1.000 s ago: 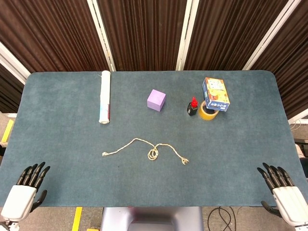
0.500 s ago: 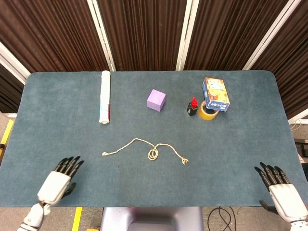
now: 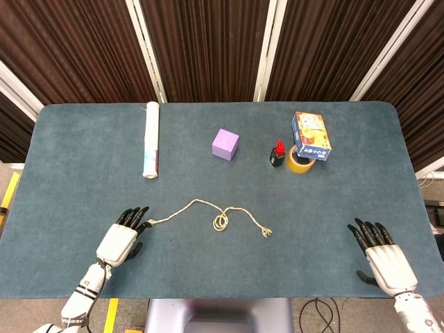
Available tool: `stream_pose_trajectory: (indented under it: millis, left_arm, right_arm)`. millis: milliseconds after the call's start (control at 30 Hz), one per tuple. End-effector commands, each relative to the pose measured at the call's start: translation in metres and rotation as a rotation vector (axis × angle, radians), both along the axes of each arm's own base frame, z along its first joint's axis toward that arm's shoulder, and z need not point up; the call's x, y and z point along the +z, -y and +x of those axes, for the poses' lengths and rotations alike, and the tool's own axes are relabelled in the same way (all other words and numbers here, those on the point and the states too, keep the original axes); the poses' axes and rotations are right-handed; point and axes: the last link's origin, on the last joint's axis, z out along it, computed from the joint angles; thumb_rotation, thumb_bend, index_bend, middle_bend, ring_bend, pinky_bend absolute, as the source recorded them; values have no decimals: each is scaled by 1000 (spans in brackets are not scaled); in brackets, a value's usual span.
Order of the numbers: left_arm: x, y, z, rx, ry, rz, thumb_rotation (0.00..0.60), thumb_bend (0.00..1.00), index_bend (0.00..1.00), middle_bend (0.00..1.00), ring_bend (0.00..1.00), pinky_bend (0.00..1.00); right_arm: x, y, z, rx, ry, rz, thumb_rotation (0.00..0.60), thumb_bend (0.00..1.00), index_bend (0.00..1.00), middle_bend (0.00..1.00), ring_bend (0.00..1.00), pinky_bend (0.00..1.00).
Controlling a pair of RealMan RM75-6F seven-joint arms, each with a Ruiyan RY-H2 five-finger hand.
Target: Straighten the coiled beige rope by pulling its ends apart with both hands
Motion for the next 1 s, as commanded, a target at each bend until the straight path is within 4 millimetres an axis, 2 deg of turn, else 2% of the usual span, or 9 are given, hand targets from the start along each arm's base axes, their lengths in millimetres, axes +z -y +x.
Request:
stream_pose_trajectory:
  millis: [33, 433, 1000]
  left_arm:
    - [-5, -15, 9, 4, 18, 20, 600, 432, 385, 0, 0, 105]
    - [-28, -45, 20, 33, 22, 52, 600, 424, 441, 0, 0, 112]
    - [-49, -56, 20, 52, -25, 62, 600, 394, 461, 3, 0, 118]
  right_arm:
    - [-6, 5, 0, -8, -8, 18, 600, 281, 0, 0, 0, 0]
    - [-15, 16, -2, -26, -34, 26, 600, 281, 0, 0, 0, 0]
    - [-17, 21, -8, -51, -53, 28, 600, 281, 0, 0, 0, 0]
